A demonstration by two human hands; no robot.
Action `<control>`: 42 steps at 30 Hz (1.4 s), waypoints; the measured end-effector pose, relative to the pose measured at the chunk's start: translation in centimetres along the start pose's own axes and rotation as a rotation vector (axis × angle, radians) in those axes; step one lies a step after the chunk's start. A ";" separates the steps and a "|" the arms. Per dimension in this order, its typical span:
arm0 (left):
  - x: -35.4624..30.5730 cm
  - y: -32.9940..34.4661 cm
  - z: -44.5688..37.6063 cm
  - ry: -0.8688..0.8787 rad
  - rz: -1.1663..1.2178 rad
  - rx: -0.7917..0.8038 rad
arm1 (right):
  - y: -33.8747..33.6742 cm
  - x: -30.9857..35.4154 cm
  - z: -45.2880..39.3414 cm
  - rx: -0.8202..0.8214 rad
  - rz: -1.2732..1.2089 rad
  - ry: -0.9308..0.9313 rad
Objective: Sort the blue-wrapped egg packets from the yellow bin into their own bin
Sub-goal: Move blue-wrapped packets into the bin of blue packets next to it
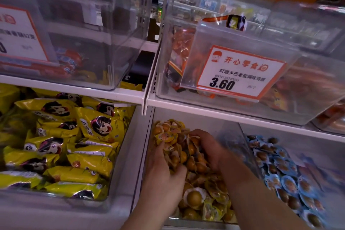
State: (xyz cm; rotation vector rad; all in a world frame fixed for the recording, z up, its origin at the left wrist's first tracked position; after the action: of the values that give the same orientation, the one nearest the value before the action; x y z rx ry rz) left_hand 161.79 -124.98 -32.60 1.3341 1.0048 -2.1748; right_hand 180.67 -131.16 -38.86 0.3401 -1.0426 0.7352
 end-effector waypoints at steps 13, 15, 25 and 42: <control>-0.7 1.0 0.6 0.255 -0.382 -0.108 | -0.4 0.4 8.4 -0.011 -0.579 -0.180; -0.6 1.3 0.6 0.286 -0.506 -0.112 | -0.9 -0.3 9.4 -0.032 -0.612 -0.216; -1.2 1.6 0.4 0.374 -0.585 -0.087 | -2.0 -1.7 9.4 -0.064 -0.611 -0.191; -1.5 2.6 -1.6 0.392 -0.718 -0.074 | -2.8 -1.4 8.5 -0.187 -0.571 -0.189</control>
State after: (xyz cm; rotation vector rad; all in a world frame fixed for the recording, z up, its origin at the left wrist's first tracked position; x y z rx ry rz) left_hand 165.14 -125.55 -32.69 1.5651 1.9420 -2.3459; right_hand 176.61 -138.65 -35.75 0.5225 -1.1105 0.0928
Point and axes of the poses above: each hand's wrist, its own z-axis away from the middle knuckle, its own y-axis out of the palm, x = y × z, the point moved 8 cm from there along -z, towards the middle knuckle, and after that the axes turned 12 degrees about -y, right-handed, at the moved point
